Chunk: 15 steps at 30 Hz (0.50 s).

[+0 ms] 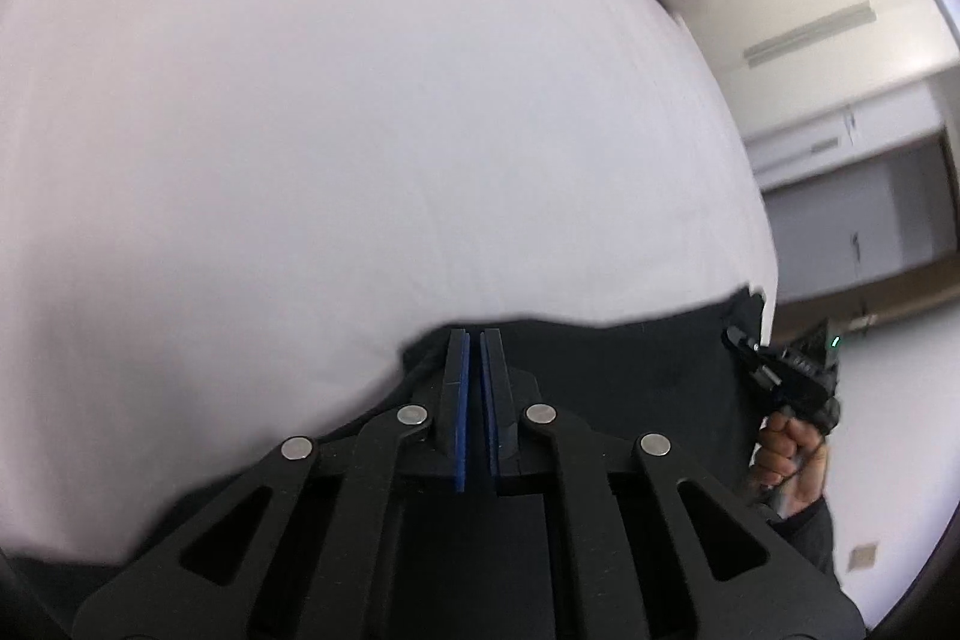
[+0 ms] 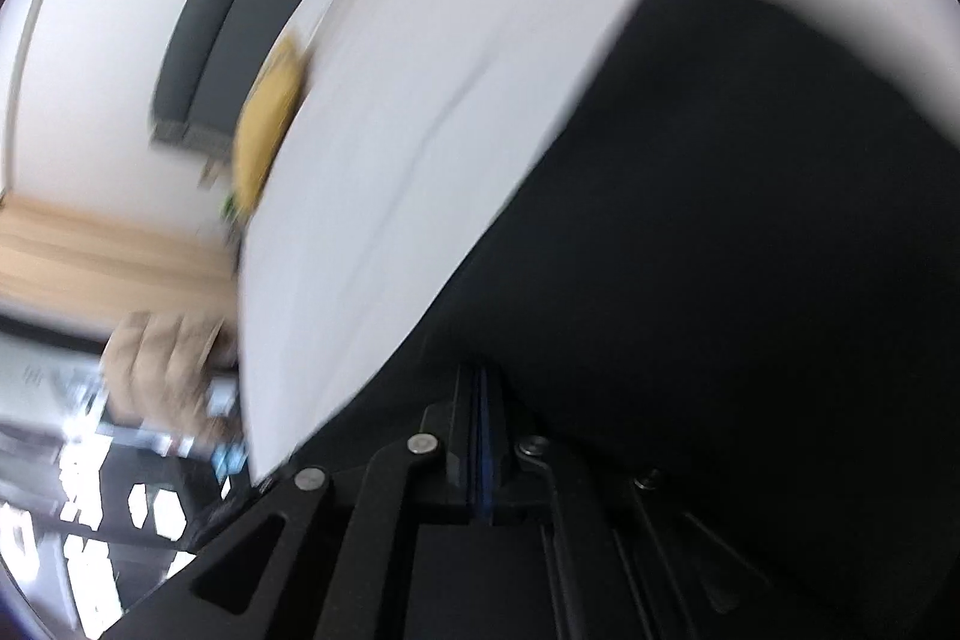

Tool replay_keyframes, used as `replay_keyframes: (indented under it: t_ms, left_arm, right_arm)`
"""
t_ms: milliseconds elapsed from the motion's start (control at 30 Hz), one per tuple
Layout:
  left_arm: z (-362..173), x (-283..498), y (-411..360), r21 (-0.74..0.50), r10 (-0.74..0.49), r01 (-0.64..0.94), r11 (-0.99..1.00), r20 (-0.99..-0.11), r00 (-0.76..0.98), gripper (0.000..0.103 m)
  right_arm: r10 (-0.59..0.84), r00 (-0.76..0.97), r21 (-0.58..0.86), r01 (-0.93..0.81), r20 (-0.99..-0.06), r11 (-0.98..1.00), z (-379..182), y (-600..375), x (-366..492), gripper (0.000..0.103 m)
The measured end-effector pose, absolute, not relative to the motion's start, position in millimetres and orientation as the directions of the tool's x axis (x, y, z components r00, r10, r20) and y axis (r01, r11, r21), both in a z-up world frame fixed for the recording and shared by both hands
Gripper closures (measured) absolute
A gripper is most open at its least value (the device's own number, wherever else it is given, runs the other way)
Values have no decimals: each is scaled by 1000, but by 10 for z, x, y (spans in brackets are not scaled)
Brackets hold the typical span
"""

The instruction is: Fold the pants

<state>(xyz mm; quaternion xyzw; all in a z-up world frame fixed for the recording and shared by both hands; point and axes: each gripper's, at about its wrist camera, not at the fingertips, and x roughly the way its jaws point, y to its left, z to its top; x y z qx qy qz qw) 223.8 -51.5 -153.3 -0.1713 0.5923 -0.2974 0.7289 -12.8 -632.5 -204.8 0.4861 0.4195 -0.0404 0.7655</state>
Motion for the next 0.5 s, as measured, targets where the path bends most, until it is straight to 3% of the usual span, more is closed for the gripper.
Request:
replay_keyframes:
  t_ms: [133, 167, 367, 467, 500]
  left_arm:
    - [-1244, 2226, -407, -510, -560, 243, 826, -794, 237, 98]
    - [-1151, 2165, -392, -512, -570, 260, 819, -781, 257, 98]
    - [-843, 1719, -803, -549, -653, 397, 735, -730, 201, 97]
    - [-1067, 1601, -1168, -498, -603, 452, 740, -788, 120, 97]
    - [-1148, 1651, -1225, -485, -584, 448, 751, -805, 106, 97]
  right_arm:
    - [155, 686, 667, 587, -711, 458, -1840, -6845, -453, 103]
    - [130, 687, 656, 593, -715, 467, -1757, -6824, -513, 97]
    - [446, 639, 748, 331, -626, 575, -1618, -5696, -304, 97]
    - [533, 529, 729, 283, -661, 623, -1854, -5177, -44, 97]
    - [535, 510, 720, 290, -674, 631, -1937, -5141, 41, 102]
